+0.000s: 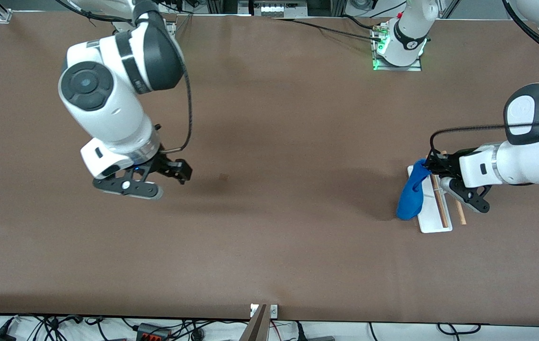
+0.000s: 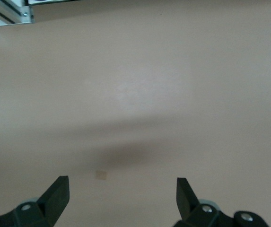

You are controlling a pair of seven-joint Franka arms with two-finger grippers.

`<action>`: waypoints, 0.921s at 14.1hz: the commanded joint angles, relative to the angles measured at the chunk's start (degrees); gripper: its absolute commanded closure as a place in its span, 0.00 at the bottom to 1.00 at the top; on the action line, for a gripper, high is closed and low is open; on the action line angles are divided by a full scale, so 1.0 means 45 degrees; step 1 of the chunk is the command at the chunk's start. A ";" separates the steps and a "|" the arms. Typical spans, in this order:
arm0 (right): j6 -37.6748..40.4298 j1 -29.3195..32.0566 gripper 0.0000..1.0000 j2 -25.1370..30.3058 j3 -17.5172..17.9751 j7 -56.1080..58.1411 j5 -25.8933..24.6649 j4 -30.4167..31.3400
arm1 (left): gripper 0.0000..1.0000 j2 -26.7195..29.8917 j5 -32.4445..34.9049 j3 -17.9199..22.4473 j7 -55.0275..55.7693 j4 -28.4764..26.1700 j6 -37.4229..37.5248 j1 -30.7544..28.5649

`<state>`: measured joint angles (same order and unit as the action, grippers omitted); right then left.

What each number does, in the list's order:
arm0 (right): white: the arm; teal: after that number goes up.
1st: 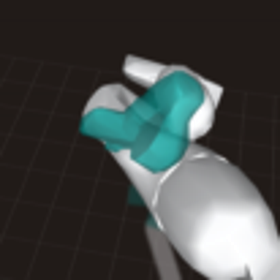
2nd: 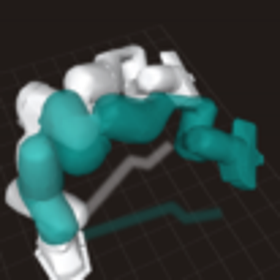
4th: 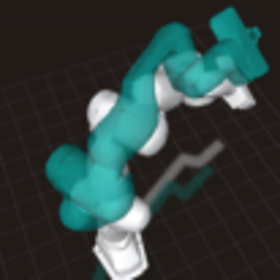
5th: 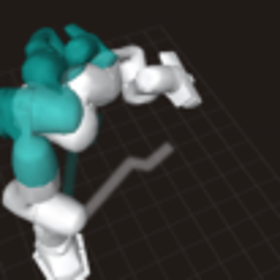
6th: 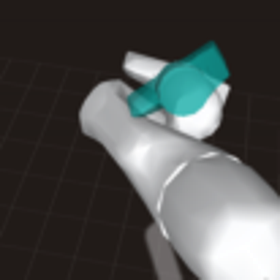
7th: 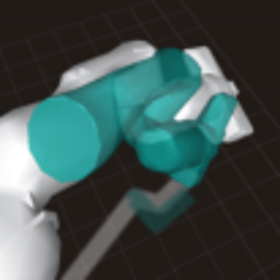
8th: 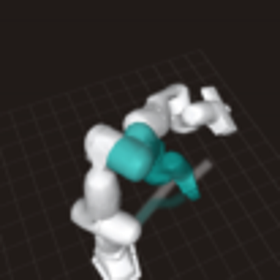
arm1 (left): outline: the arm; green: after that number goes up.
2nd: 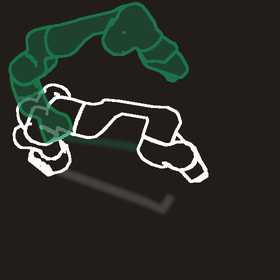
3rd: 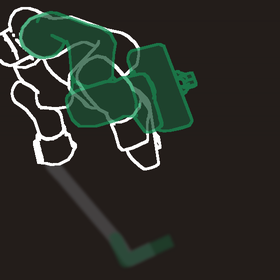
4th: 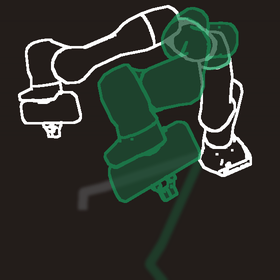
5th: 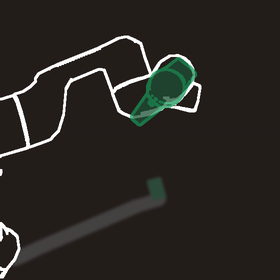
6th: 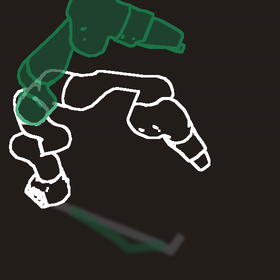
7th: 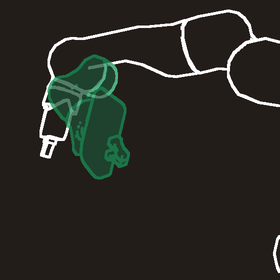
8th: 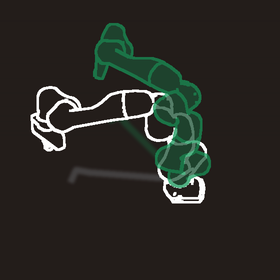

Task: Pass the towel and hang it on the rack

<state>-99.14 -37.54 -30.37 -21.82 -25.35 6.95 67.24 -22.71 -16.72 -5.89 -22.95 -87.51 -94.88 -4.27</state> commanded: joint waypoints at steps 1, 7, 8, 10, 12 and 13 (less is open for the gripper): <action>0.0117 0.0799 0.00 0.0264 0.0123 0.1274 -0.0002 0.0349 | 1.00 -0.0518 0.0297 -0.0019 0.0589 0.0247 0.0283 -0.0631; 0.0137 0.4896 0.00 0.2212 0.2910 0.1434 -0.0197 0.1362 | 1.00 -0.1474 0.1390 -0.0019 -0.0268 0.1023 0.0263 -0.1704; 0.0137 0.5368 0.00 0.2527 0.3187 0.1744 -0.0333 0.1715 | 1.00 -0.1593 0.1429 -0.0019 -0.0523 0.1337 0.0302 -0.1977; 0.0137 0.6248 0.00 0.3094 0.3540 0.3224 -0.0607 0.2282 | 1.00 -0.1633 0.1507 0.0000 -0.1147 0.1399 0.0283 -0.2389; 0.0156 0.7243 0.00 0.3777 0.3911 0.4515 -0.0627 0.2829 | 1.00 -0.1691 0.2111 0.0000 -0.1733 0.1399 0.0244 -0.2584; 0.0272 0.7596 0.00 0.4070 0.3951 0.5197 -0.0627 0.2948 | 1.00 -0.1827 0.2152 0.0000 -0.1968 0.1399 0.0224 -0.2818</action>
<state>-97.97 -7.10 -16.54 -6.55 -6.88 5.07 76.02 -29.22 -8.97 -5.34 -29.14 -83.28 -94.78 -15.69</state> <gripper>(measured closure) 0.000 0.974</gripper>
